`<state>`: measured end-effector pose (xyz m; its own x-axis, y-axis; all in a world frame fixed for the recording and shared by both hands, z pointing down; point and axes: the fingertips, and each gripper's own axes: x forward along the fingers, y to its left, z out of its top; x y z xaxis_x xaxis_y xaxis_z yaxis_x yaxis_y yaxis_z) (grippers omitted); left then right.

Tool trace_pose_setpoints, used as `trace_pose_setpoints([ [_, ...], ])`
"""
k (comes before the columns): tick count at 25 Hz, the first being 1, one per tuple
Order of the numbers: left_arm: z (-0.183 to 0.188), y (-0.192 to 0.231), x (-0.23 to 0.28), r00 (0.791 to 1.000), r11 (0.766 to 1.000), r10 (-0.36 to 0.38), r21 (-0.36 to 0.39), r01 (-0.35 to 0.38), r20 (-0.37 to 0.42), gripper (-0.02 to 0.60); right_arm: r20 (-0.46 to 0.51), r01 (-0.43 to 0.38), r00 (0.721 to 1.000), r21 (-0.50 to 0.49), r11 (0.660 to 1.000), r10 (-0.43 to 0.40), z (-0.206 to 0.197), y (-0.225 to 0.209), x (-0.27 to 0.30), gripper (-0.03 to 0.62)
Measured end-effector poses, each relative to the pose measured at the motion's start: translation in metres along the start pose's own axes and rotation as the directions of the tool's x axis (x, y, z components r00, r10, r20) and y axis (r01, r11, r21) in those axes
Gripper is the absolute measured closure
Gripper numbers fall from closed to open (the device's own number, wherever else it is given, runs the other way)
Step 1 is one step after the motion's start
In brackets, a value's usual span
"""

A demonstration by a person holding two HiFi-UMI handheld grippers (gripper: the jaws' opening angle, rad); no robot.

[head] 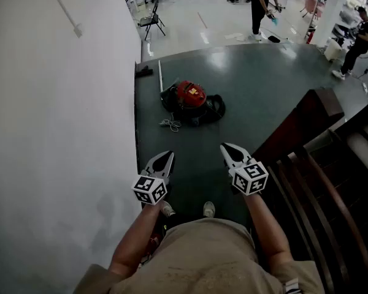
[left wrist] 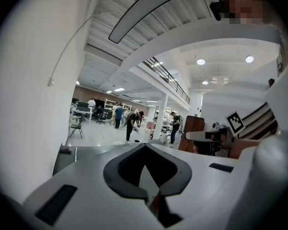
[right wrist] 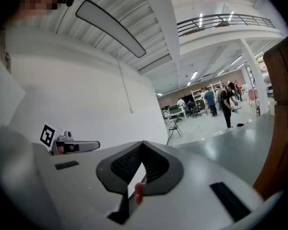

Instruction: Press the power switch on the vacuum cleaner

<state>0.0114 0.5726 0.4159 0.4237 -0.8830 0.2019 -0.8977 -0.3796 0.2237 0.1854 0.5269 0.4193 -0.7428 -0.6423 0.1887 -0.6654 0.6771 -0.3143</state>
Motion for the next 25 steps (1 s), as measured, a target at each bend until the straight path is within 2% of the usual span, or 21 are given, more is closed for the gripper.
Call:
trace_pose_setpoints([
  [9, 0.003, 0.001, 0.013, 1.0, 1.0, 0.021, 0.012, -0.021, 0.005, 0.578, -0.022, -0.018, 1.0, 0.019, 1.0, 0.019, -0.003, -0.009, 0.0, 0.588],
  [15, 0.003, 0.006, 0.026, 1.0, 1.0, 0.019, 0.011, -0.019, -0.016, 0.578, -0.014, -0.037, 0.999, 0.171, 0.985, 0.04, -0.002, -0.019, 0.009, 0.586],
  [19, 0.004, 0.016, 0.037, 0.999, 1.0, 0.02, 0.016, -0.019, -0.035, 0.578, -0.007, -0.003, 1.0, 0.142, 0.99, 0.004, 0.0, -0.033, 0.021, 0.586],
  [25, 0.012, 0.043, 0.059, 0.999, 0.999, 0.027, 0.021, -0.026, -0.038, 0.578, 0.016, -0.019, 1.0, 0.145, 0.989, 0.017, 0.007, -0.043, 0.054, 0.585],
])
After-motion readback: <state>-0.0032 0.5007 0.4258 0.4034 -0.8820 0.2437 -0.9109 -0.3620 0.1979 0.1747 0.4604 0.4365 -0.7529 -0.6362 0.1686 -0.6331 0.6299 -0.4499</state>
